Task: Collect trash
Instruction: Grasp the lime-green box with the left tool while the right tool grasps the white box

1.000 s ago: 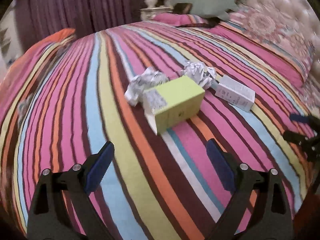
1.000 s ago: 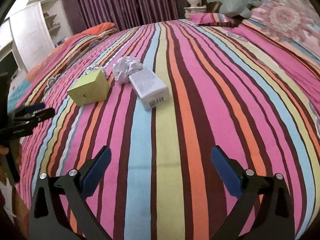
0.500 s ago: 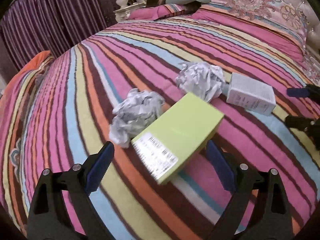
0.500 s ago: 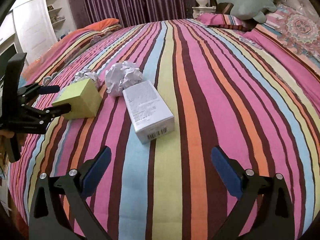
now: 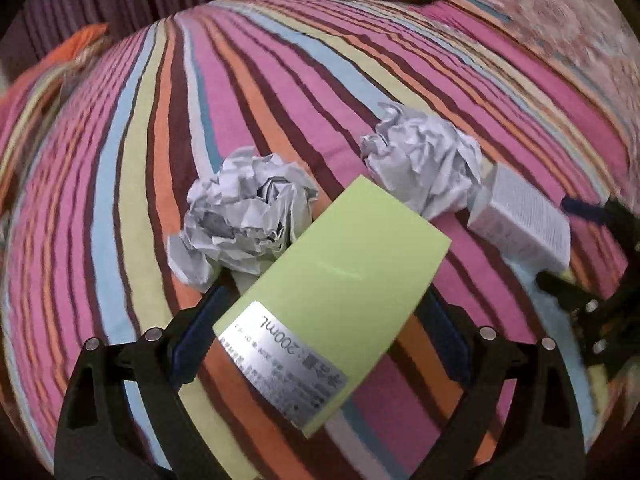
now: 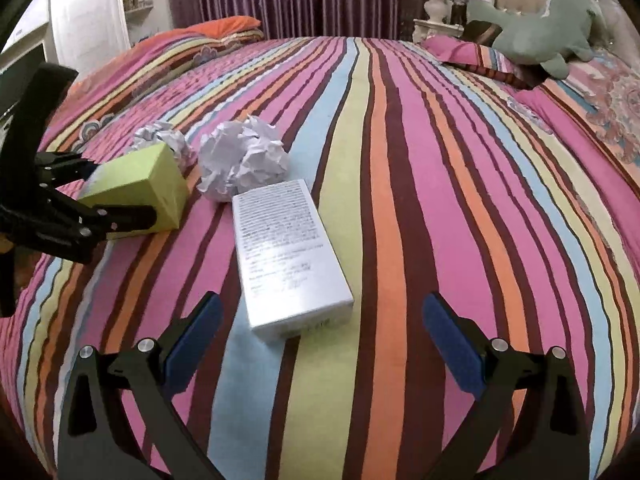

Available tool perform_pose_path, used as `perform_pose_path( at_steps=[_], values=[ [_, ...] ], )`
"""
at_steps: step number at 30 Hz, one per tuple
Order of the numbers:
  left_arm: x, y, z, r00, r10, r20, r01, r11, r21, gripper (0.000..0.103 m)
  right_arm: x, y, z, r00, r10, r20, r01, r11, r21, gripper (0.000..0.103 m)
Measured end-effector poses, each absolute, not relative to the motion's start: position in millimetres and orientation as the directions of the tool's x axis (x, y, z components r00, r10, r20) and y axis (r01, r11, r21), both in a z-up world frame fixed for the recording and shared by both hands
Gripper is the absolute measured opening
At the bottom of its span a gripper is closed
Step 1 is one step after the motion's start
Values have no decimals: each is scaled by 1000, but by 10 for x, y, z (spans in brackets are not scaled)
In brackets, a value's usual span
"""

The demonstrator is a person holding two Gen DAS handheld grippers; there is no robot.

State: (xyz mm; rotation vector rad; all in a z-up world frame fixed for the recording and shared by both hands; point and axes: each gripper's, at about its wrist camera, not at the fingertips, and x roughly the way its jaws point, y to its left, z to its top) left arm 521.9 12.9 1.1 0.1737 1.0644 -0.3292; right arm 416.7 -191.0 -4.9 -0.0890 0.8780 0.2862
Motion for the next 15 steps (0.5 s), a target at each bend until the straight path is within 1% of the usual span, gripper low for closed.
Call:
perform_pose_path(
  at_steps=[4, 6, 8, 9, 10, 12, 15],
  values=[
    [5252, 193, -56, 433, -202, -879, 267, 960, -89, 90, 4285, -1806, -119, 598, 159, -786, -268, 963, -9, 95],
    [5242, 226, -90, 434, -212, -876, 234, 965, -117, 90, 4311, -1763, -124, 614, 142, -777, -260, 965, -30, 95],
    [5236, 222, -112, 436, -234, -869, 219, 964, -149, 85, 4347, -1714, -141, 622, 125, -773, -255, 966, -48, 95],
    [5226, 229, -123, 441, -231, -867, 210, 966, -151, 79, 4362, -1691, -142, 625, 112, -773, -250, 966, -62, 95],
    [5216, 233, -128, 448, -222, -866, 202, 969, -144, 69, 4383, -1656, -144, 624, 111, -774, -258, 964, -70, 95],
    [5197, 239, -135, 458, -208, -864, 194, 972, -131, 61, 4394, -1628, -142, 620, 135, -773, -286, 956, -62, 95],
    [5169, 264, -121, 455, -220, -863, 191, 971, -147, 57, 4433, -1561, -181, 592, 145, -792, -320, 945, -66, 94]
  ],
)
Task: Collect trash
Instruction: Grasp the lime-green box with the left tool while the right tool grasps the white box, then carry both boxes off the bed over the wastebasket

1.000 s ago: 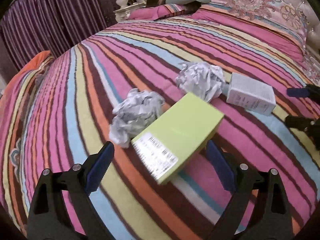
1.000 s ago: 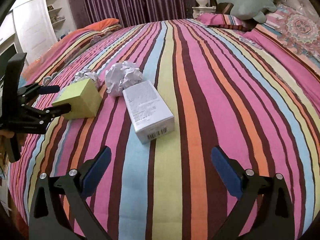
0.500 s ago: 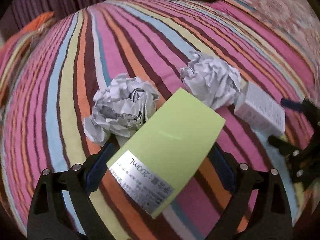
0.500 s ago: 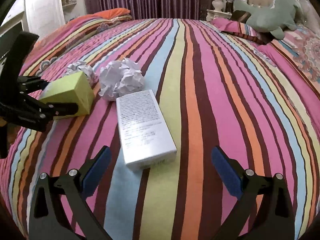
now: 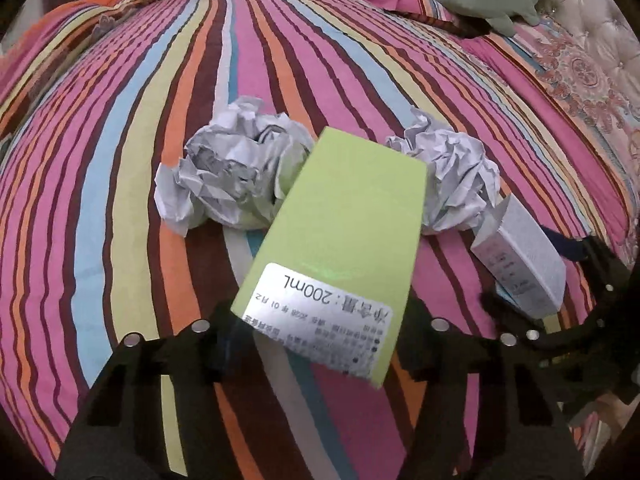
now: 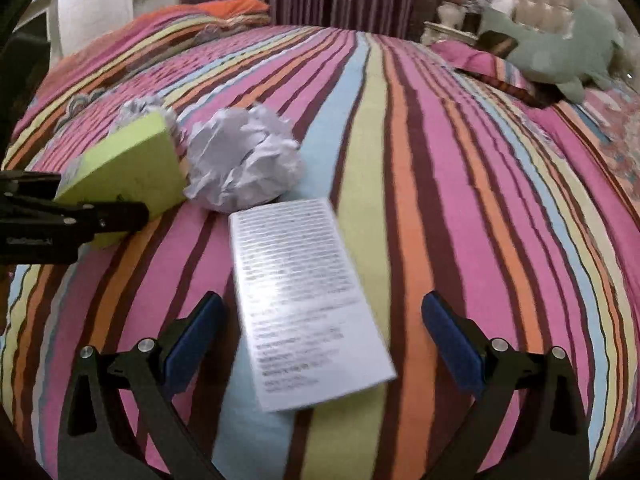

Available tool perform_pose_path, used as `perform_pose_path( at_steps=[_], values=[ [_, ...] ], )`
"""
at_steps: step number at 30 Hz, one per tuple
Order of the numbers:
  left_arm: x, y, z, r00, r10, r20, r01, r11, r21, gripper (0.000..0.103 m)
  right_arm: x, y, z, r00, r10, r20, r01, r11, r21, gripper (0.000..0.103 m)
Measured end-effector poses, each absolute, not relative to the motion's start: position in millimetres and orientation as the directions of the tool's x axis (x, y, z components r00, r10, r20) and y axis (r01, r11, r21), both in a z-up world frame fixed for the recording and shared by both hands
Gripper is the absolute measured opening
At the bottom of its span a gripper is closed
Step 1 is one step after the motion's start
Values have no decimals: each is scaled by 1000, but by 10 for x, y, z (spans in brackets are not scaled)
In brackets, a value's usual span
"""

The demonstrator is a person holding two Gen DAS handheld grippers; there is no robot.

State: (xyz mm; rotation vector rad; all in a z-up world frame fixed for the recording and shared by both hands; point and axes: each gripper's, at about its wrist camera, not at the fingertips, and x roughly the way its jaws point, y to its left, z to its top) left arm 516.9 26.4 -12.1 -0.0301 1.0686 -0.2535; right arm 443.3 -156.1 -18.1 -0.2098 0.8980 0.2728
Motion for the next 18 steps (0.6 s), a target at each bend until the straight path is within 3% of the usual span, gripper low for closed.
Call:
perform_pose_path(
  at_steps=[1, 3, 6, 9, 18],
  values=[
    [5148, 274, -118, 454, -224, -862, 186, 970, -154, 57, 4446, -1555, -176, 581, 162, -798, -316, 948, -38, 92],
    [5113, 291, -107, 455, -230, -860, 177, 970, -166, 56, 4451, -1544, -157, 571, 167, -804, -300, 954, -15, 71],
    [5032, 303, -99, 457, -244, -855, 175, 968, -183, 55, 4432, -1498, -98, 566, 143, -812, -255, 967, -7, 53],
    [4858, 299, -77, 468, -256, -846, 188, 964, -188, 55, 4279, -1539, -50, 556, 189, -810, -236, 970, 64, 48],
    [3988, 471, -81, 520, -291, -803, 172, 957, -235, 55, 3696, -1713, -26, 588, 297, -753, -221, 954, 204, 47]
  ],
)
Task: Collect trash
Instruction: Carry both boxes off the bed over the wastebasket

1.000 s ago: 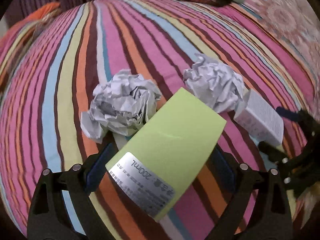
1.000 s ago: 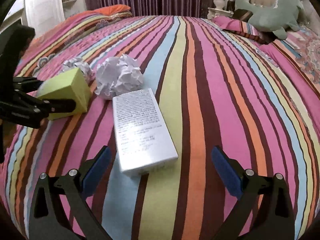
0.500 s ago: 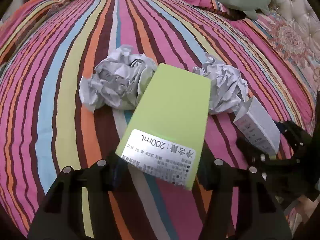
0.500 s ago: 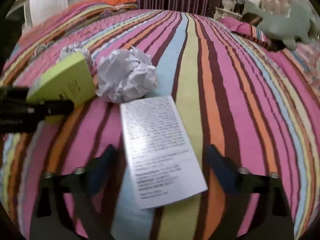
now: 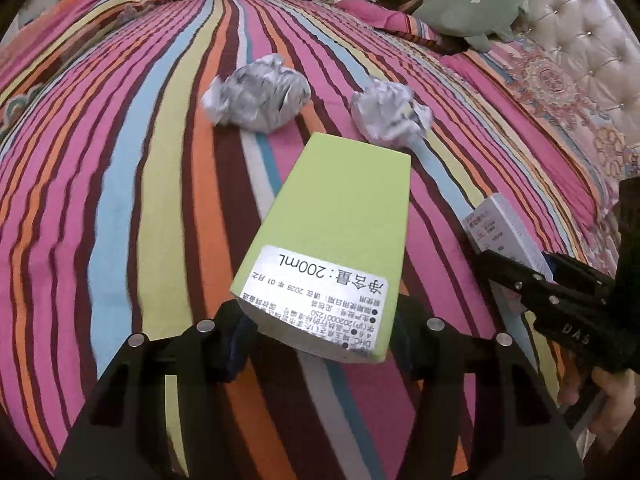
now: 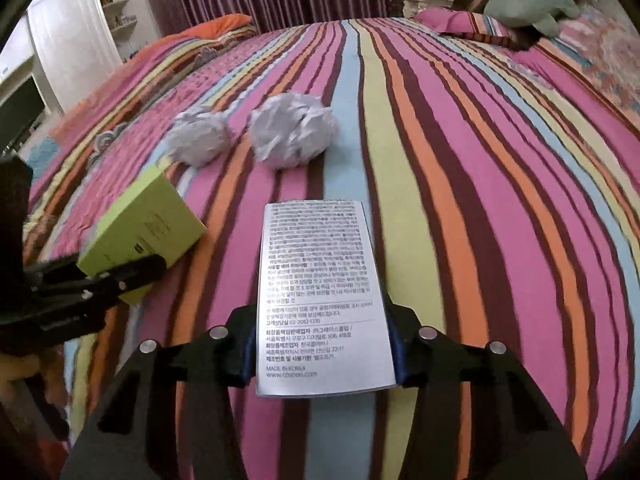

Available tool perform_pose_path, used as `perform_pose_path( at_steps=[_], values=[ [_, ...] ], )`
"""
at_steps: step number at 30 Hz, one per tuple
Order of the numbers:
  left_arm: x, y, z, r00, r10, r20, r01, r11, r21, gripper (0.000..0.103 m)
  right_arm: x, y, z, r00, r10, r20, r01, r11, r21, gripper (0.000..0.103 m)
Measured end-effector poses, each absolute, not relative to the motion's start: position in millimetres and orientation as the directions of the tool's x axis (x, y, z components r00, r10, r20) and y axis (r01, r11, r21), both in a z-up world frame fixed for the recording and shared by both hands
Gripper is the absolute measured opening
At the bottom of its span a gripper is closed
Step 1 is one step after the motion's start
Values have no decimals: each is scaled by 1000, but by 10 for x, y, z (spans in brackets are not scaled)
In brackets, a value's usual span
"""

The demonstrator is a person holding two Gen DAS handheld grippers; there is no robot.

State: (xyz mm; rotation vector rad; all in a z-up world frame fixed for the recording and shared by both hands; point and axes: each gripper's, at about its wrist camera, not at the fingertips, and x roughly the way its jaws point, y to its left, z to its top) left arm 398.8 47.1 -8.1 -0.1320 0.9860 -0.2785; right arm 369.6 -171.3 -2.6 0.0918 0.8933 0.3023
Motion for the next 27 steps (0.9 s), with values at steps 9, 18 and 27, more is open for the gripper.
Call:
perform_pose_path(
  at_steps=[9, 18, 27],
  values=[
    [3088, 504, -129, 524, -292, -800, 167, 956, -240, 55, 3053, -1691, 8, 566, 369, -737, -231, 929, 288, 47],
    [2363, 567, -13, 554, -295, -778, 159, 955, -249, 55, 2407, -1604, 45, 550, 412, -727, -243, 911, 332, 46],
    [1674, 497, -1, 545, -309, -779, 181, 951, -250, 55, 1712, -1585, 60, 527, 434, -731, -259, 901, 348, 46]
  ],
)
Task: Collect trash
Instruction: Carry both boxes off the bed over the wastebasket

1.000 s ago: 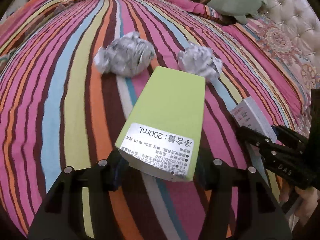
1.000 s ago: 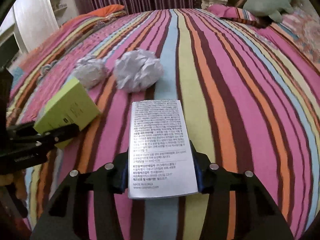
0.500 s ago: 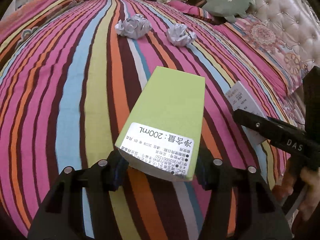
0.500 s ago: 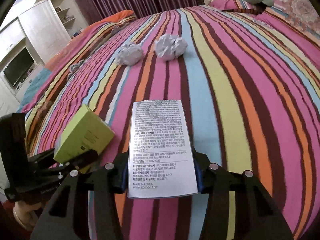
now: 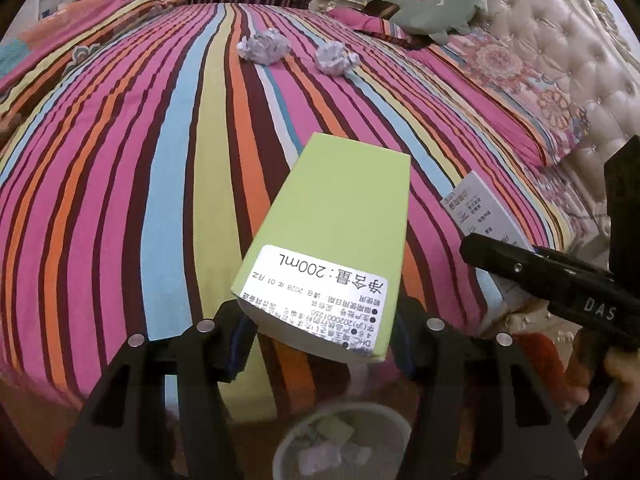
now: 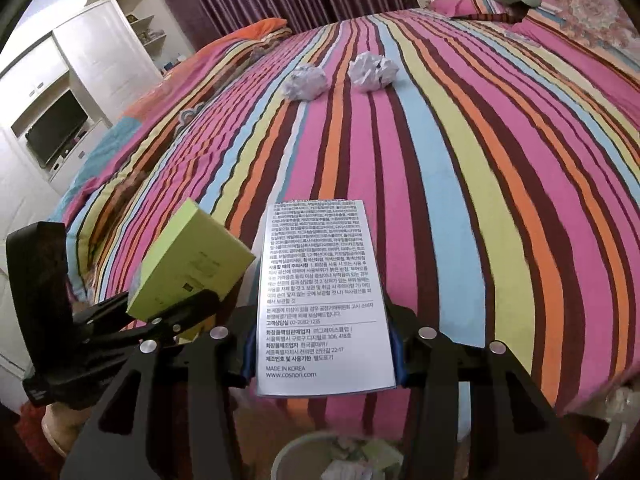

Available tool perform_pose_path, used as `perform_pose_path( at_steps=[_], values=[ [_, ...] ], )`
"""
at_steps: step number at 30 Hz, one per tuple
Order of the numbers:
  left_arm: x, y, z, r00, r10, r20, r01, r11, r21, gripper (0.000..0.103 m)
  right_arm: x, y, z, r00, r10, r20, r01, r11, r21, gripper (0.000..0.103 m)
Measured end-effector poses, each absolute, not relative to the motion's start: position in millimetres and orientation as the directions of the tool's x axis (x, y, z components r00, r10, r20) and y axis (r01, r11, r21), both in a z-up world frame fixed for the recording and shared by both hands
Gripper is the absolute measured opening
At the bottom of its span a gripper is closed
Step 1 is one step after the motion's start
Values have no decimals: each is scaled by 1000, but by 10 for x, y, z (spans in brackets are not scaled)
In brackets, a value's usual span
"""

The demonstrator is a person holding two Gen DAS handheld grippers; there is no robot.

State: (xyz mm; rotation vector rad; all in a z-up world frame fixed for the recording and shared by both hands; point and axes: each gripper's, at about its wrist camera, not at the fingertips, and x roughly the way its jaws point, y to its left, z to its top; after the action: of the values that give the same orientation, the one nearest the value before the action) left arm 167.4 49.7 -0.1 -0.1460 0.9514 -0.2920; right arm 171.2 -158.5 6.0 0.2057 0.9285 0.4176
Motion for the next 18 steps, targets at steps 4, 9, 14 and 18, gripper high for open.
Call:
perform_pose_path(
  at_steps=[4, 9, 14, 18],
  values=[
    [1342, 455, -20, 529, -308, -791, 201, 951, -236, 55, 1445, -1574, 52, 505, 433, -747, -264, 901, 344, 46],
    [974, 423, -113, 498, -303, -812, 202, 952, -231, 55, 1091, -1488, -57, 462, 429, -776, -265, 902, 340, 46],
    [638, 368, -233, 458, -307, -834, 205, 950, -237, 55, 845, -1438, -224, 399, 436, -806, -240, 899, 367, 46],
    [467, 326, -358, 408, -304, -861, 204, 949, -238, 55, 673, -1401, -329, 348, 417, -840, -225, 907, 357, 46]
  ],
)
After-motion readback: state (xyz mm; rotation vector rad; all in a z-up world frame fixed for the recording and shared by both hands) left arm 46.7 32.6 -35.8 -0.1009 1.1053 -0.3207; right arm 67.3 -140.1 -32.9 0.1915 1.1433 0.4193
